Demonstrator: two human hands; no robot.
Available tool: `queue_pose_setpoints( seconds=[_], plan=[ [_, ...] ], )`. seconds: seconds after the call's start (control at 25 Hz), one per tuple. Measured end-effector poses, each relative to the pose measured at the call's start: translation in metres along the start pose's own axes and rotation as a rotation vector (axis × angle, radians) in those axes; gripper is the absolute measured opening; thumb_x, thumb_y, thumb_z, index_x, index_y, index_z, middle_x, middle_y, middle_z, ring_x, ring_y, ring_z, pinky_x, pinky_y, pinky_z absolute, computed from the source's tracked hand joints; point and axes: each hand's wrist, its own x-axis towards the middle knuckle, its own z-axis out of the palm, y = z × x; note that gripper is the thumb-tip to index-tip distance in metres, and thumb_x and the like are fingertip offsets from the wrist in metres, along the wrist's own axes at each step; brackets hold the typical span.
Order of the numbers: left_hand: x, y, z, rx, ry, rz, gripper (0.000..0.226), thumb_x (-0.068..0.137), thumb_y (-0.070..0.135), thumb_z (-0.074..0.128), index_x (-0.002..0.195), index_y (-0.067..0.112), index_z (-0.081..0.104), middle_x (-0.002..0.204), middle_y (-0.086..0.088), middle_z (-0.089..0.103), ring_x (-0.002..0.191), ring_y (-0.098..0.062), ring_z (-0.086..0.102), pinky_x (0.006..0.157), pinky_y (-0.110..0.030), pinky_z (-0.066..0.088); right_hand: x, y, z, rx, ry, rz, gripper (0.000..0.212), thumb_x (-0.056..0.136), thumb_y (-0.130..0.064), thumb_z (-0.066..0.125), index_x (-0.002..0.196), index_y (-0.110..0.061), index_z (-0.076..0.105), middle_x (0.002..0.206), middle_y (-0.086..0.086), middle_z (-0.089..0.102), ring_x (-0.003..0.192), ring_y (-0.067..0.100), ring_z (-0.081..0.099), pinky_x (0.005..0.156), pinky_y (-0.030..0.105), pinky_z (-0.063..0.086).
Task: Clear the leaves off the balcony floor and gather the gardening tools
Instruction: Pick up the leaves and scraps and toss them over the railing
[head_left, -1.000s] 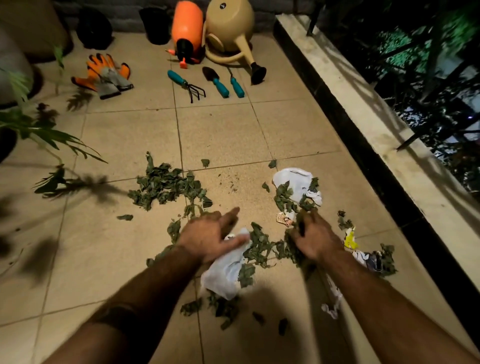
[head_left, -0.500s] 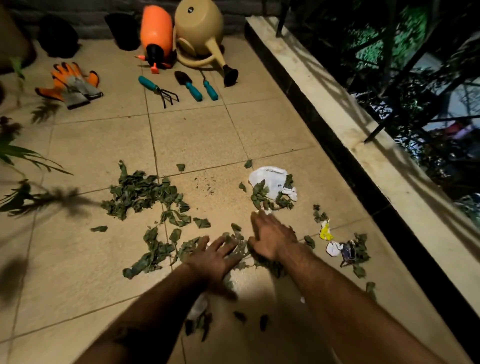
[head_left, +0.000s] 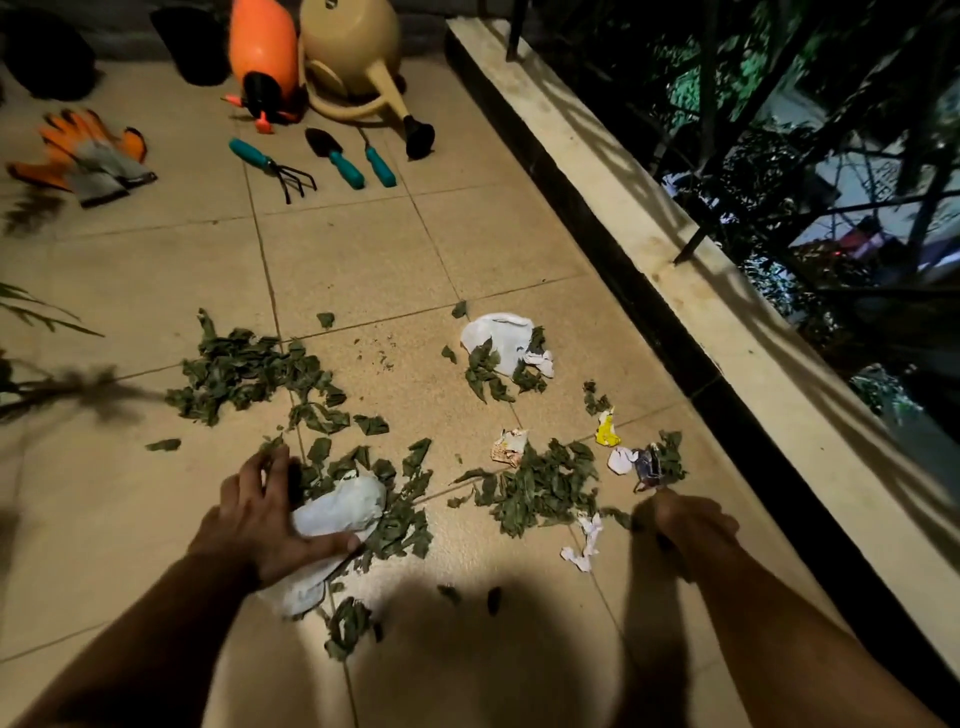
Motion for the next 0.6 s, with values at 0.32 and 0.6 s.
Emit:
queue_pose_setpoints(
  seconds=[0.32,0.6],
  plan=[
    [-0.022,0.060,0.037,-0.043,-0.032,0.002,0.139,0.056,0.098,0.050,0.157,0.017,0.002,0.154,-0.018,0.018,0.140,-0.037,0.024,0.113,-0.045,0.032,-0.054,-0.064,0.037,0.140,-0.079,-0.384,0.034,0.090,-0.027,0.063,0.112,-0.004,0.052,0.113,0.014,0.059,0.096,0.030,0.061,0.070,0.033,0.050],
    [-0.015,0.054,0.027,-0.249,-0.038,-0.128,0.168,0.028,0.108,0.045,0.154,0.020,-0.024,0.164,-0.020,-0.008,0.151,-0.042,0.004,0.120,-0.058,0.018,-0.054,-0.059,0.028,-0.107,-0.331,-0.530,0.126,0.077,-0.031,0.078,0.158,-0.026,-0.018,0.165,0.018,-0.004,0.149,0.045,0.010,0.119,0.053,0.026]
  ],
)
